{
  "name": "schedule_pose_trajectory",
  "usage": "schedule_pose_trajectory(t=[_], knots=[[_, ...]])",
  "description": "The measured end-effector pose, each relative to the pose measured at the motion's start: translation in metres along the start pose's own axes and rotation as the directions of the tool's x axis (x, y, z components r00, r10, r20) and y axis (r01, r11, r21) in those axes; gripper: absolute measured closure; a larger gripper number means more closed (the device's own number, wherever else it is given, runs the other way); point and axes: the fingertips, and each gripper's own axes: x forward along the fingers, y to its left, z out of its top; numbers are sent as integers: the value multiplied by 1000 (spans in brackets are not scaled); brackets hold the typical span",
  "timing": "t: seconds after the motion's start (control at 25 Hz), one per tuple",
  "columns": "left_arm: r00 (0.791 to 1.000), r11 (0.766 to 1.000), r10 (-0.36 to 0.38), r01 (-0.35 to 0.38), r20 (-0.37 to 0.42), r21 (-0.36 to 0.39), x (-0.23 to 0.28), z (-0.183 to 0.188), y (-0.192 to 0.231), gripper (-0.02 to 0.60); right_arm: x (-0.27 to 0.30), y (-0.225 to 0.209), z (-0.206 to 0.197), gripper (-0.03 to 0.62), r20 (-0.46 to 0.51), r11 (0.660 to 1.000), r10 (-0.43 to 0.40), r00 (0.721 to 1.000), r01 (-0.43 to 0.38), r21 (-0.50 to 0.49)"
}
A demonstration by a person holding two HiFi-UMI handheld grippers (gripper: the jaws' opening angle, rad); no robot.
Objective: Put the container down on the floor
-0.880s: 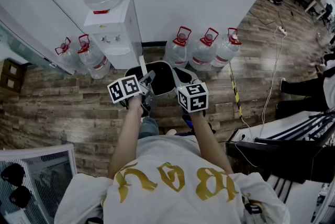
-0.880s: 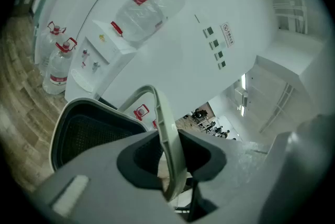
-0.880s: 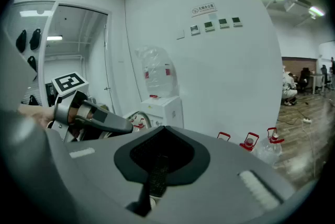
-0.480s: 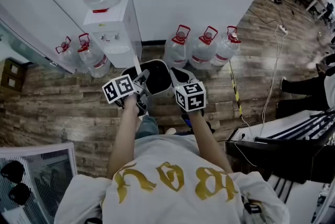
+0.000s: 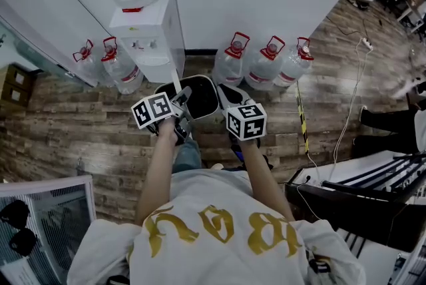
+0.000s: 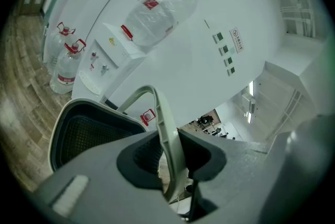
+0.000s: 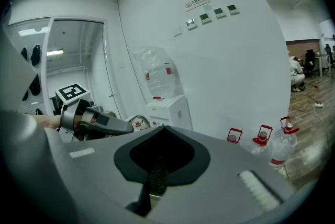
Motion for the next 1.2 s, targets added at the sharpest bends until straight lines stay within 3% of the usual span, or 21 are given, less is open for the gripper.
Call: schedule_pose_trajectory(t=[0.24,0.52,0.8,1.2], knots=[[1000,1000,-11,10,-21,-17,35,37,22,492,52,-27,7,568,-21,998,-37,999,38,45],[994,1000,4,-5,-113,-15,98,76,64,494,131,-55,27,568,-24,994,-98,995,99,48],[978,999,-5,-3,-211,-37,145,108,97,497,194,-70,21,568,-114,987,-139,984,148,68],[959,999,-41,41,-281,-8,189,149,114,500,223,-104,34,568,-128,960,-247,960,261,100]])
